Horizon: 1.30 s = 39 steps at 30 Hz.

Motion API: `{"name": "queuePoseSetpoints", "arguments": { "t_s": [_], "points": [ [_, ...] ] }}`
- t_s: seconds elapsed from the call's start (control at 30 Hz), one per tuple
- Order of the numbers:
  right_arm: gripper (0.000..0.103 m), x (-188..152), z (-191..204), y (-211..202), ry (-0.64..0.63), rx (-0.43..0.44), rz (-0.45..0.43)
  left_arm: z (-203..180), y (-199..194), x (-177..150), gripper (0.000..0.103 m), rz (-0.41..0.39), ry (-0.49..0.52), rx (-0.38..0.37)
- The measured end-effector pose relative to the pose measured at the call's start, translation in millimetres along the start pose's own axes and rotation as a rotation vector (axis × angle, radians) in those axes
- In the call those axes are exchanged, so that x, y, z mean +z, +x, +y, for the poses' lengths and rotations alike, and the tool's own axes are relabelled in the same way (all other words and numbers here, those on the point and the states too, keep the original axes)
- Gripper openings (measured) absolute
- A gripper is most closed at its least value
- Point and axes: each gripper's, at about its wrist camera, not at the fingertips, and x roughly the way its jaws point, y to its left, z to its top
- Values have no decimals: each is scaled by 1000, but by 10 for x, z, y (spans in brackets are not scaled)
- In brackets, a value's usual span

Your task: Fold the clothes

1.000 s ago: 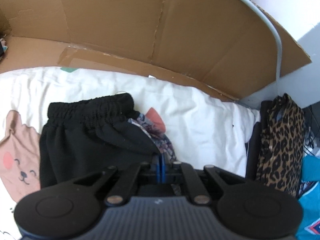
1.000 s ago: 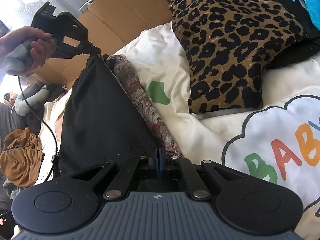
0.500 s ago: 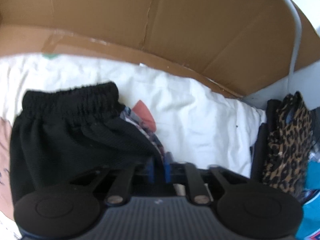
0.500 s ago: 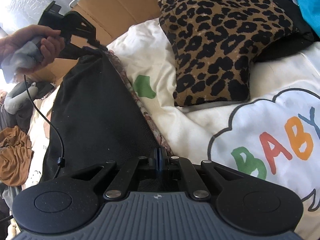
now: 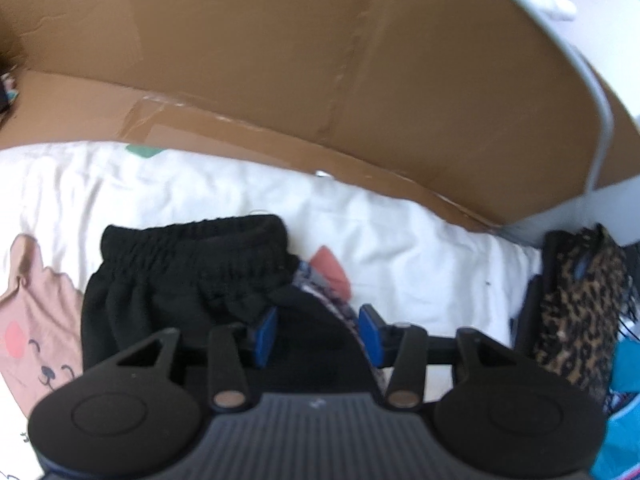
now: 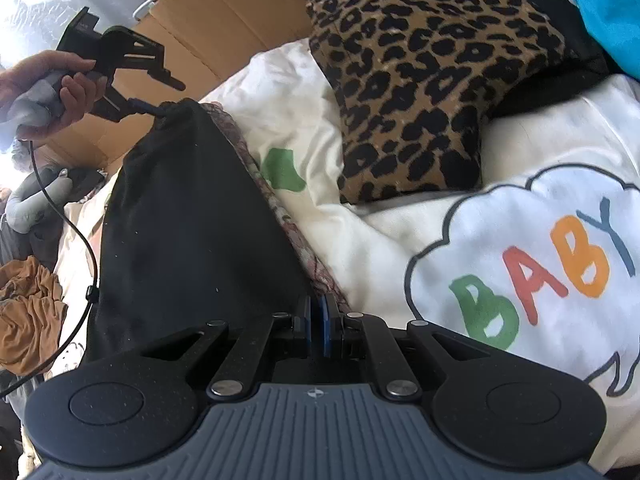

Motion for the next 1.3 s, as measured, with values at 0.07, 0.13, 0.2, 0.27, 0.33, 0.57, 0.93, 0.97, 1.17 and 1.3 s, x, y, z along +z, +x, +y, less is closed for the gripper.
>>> {"name": "queuePoseSetpoints", "arguments": {
  "t_s": [0.07, 0.13, 0.2, 0.27, 0.33, 0.57, 0.93, 0.97, 1.17, 1.3],
  "points": [
    [4, -19, -8, 0, -4, -1, 5, 52, 74, -4, 50, -14, -30, 7],
    [4, -42, -23, 5, -4, -4, 9, 93, 156, -12, 49, -23, -56, 12],
    [5, -64, -39, 14, -4, -8, 13, 119, 230, -16, 46, -27, -80, 17],
    [7, -81, -50, 27, -8, -17, 18, 137, 281, -15, 37, -29, -102, 20],
    [7, -78, -52, 30, -14, -23, 21, 134, 318, 1, 22, -16, -94, 26],
    [5, -36, -66, 42, -14, -52, 43, 58, 313, 77, 17, -39, -10, -36],
    [4, -63, 114, -184, -2, -19, -26, -137, -69, -21, 39, -30, 109, -96],
    [4, -71, 137, -201, -9, -12, -34, -161, -105, -45, 39, -24, 131, -94],
    [4, -79, 156, -277, 4, 13, -76, -247, -333, -260, 39, -3, 273, -79],
    [4, -102, 137, -317, 42, 38, -104, -207, -458, -401, 39, 13, 352, -44]
  ]
}}
